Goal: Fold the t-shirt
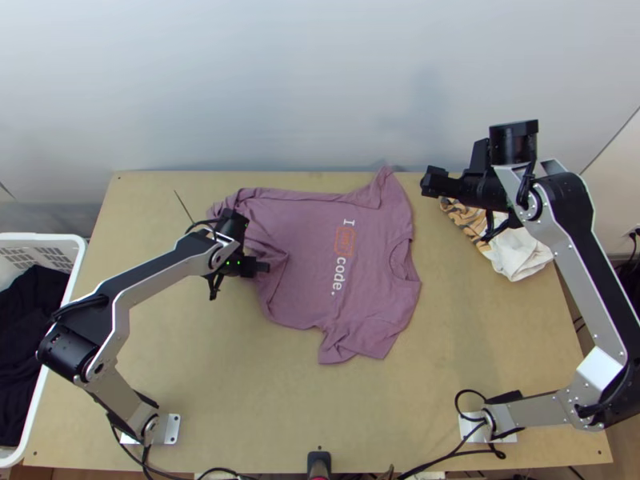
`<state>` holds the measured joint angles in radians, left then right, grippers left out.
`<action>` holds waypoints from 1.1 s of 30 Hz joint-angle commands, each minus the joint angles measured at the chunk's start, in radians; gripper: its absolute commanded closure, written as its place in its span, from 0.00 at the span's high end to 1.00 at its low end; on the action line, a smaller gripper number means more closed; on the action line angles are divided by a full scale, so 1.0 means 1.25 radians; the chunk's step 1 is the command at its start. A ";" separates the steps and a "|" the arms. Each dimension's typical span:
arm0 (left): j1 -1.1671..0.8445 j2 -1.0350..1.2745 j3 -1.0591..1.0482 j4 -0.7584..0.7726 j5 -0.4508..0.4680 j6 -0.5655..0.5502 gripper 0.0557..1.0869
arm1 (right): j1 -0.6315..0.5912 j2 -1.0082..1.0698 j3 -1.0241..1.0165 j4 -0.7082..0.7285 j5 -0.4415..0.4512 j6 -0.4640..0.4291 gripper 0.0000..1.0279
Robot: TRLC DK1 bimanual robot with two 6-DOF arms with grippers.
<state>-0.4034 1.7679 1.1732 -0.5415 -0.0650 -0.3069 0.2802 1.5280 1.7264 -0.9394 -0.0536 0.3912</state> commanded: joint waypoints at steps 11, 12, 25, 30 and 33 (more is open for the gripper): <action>0.038 -0.332 -0.167 -0.222 0.029 0.091 0.04 | 0.011 -0.019 -0.010 0.000 0.001 0.001 0.96; 0.055 -0.364 -0.174 -0.255 0.042 0.102 0.04 | 0.015 -0.021 -0.014 0.000 0.001 0.001 0.96; 0.128 -0.654 -0.221 -0.579 0.075 0.297 0.04 | 0.063 -0.048 -0.032 -0.001 0.001 -0.004 0.96; 0.128 -0.771 -0.248 -0.671 0.100 0.368 0.04 | 0.081 -0.070 -0.066 -0.004 0.001 -0.010 0.96; 0.150 -0.803 -0.266 -0.675 0.100 0.390 0.04 | 0.091 -0.080 -0.082 -0.004 0.001 -0.011 0.96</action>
<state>-0.2504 0.9054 0.8825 -1.2915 0.0418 0.0937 0.3668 1.4559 1.6642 -0.9428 -0.0525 0.3832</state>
